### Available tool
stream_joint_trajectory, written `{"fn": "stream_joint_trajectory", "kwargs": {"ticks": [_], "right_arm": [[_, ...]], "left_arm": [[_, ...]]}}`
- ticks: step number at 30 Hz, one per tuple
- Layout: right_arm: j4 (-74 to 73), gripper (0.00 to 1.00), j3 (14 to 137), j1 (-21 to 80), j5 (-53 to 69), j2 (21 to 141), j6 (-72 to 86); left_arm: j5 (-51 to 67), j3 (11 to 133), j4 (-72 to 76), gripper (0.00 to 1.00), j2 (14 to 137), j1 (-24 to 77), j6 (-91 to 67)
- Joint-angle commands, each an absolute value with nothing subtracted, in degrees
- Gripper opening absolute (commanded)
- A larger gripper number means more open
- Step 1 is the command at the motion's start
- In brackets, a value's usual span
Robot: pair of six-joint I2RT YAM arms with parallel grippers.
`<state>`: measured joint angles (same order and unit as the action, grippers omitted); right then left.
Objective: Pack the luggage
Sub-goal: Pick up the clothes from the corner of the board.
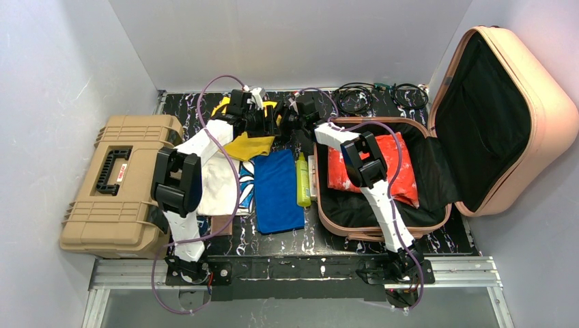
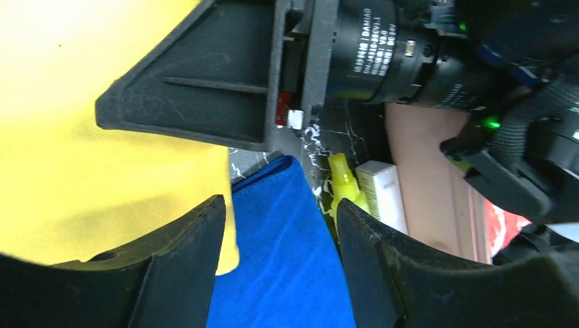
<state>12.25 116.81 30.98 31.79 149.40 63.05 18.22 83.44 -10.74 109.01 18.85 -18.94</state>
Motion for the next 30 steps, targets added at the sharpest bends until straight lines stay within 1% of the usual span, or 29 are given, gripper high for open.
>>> {"fn": "stream_joint_trajectory", "kwargs": {"ticks": [1,4,10,14,17,20,21,23,26,28,30], "right_arm": [[17.1,0.80,117.3,31.6,33.8,151.7,65.1],[17.9,0.77,117.3,31.7,33.5,151.8,65.6],[17.9,0.74,117.4,31.7,32.4,152.8,65.5],[20.6,0.73,116.1,31.7,32.2,153.6,67.9],[24.8,0.71,114.8,31.8,32.6,154.4,71.2],[26.2,0.64,115.5,32.0,33.0,155.2,72.4],[26.2,0.61,115.6,32.0,32.9,155.4,72.4],[26.0,0.51,115.6,32.2,32.8,155.6,72.1],[24.6,0.45,115.2,32.5,32.3,156.0,71.3],[22.8,0.45,115.1,32.8,31.9,156.4,70.3],[21.7,0.54,115.0,33.1,31.6,156.7,69.8]], "left_arm": [[21.6,83.9,-11.2,0.59,103.8,18.8,-19.9],[21.0,83.0,-11.7,0.60,101.7,17.8,-18.9],[20.5,79.9,-12.4,0.70,97.8,12.5,-16.0],[23.1,79.3,-13.5,0.71,96.6,7.5,-14.2],[23.6,77.7,-13.1,0.72,95.0,4.2,-13.0],[24.4,75.2,-11.6,0.73,92.6,1.5,-12.8],[24.4,74.6,-11.2,0.73,91.8,0.9,-12.8],[24.4,73.2,-10.5,0.74,90.2,0.1,-12.5],[24.1,71.7,-10.2,0.74,88.1,-2.9,-12.4],[23.9,70.9,-10.2,0.74,86.6,-3.9,-12.1],[23.4,70.1,-10.6,0.74,85.2,-5.1,-11.6]]}}
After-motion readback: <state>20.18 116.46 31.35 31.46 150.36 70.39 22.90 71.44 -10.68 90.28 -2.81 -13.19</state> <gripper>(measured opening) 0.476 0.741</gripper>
